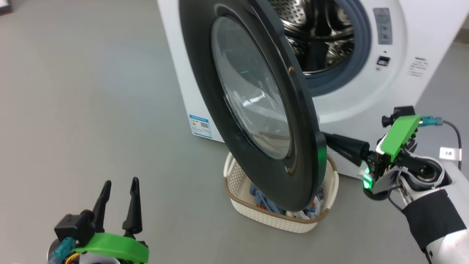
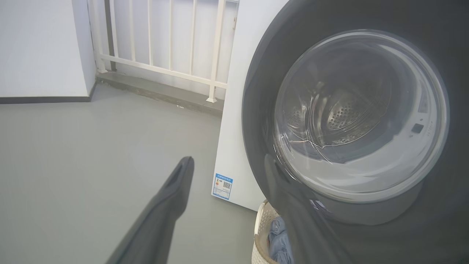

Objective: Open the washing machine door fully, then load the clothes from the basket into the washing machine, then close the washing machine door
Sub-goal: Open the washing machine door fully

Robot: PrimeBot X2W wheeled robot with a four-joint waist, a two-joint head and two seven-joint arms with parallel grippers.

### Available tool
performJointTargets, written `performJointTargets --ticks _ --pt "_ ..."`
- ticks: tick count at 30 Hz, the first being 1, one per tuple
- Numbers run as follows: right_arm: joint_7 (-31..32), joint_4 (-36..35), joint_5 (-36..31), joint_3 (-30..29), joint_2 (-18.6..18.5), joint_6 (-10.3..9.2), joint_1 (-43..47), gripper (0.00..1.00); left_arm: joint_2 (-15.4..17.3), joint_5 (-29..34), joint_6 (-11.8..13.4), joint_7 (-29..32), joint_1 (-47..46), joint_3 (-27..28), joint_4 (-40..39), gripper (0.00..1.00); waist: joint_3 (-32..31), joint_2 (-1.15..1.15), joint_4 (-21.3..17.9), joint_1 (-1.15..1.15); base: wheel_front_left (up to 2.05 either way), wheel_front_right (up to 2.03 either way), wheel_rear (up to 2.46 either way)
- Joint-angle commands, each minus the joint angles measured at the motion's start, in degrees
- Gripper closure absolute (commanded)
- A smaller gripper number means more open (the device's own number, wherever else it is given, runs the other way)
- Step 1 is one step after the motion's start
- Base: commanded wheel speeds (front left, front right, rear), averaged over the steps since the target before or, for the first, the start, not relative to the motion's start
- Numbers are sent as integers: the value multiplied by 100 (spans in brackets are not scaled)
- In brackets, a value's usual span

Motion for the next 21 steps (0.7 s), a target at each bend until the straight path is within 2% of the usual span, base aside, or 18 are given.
performJointTargets --ticks 1,7,21 --pt "94 -202 130 48 121 34 63 100 153 91 41 34 5 168 -136 0 -205 0 283 0 0 0 0" --pt "229 -214 153 -34 210 34 294 100 222 82 76 131 95 144 -206 0 -292 0 598 0 0 0 0" --pt "458 -129 -37 15 504 34 133 100 311 -34 221 130 281 257 -514 0 -189 0 673 0 0 0 0"
